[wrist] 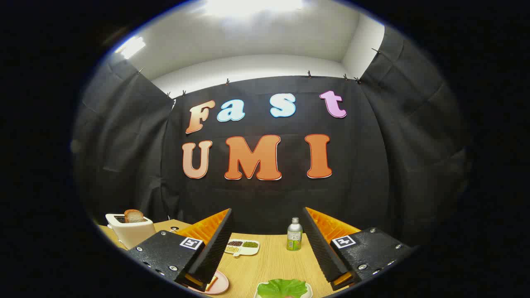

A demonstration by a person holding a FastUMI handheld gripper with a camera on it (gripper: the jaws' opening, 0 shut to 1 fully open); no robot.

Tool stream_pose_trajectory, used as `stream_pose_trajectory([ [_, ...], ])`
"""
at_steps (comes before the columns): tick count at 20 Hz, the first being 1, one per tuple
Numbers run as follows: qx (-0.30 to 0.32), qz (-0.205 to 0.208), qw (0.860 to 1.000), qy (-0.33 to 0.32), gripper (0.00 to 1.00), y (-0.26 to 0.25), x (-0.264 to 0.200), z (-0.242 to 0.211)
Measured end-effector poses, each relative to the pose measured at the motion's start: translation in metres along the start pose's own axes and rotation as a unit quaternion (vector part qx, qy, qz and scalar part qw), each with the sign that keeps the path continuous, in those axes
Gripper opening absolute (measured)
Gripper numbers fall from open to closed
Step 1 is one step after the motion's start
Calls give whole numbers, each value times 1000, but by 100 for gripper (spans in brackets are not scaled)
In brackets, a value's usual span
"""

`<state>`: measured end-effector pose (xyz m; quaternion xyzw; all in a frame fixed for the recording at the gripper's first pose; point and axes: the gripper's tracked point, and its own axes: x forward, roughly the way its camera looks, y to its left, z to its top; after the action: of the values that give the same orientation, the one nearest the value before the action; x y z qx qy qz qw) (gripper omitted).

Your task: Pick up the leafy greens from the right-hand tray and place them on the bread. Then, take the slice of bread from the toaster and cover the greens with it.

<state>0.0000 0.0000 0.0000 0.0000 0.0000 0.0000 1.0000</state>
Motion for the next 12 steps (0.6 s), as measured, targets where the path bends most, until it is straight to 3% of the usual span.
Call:
stream_pose_trajectory([
  [12, -7, -4, 1000, 9, 97, -4, -2, -3],
])
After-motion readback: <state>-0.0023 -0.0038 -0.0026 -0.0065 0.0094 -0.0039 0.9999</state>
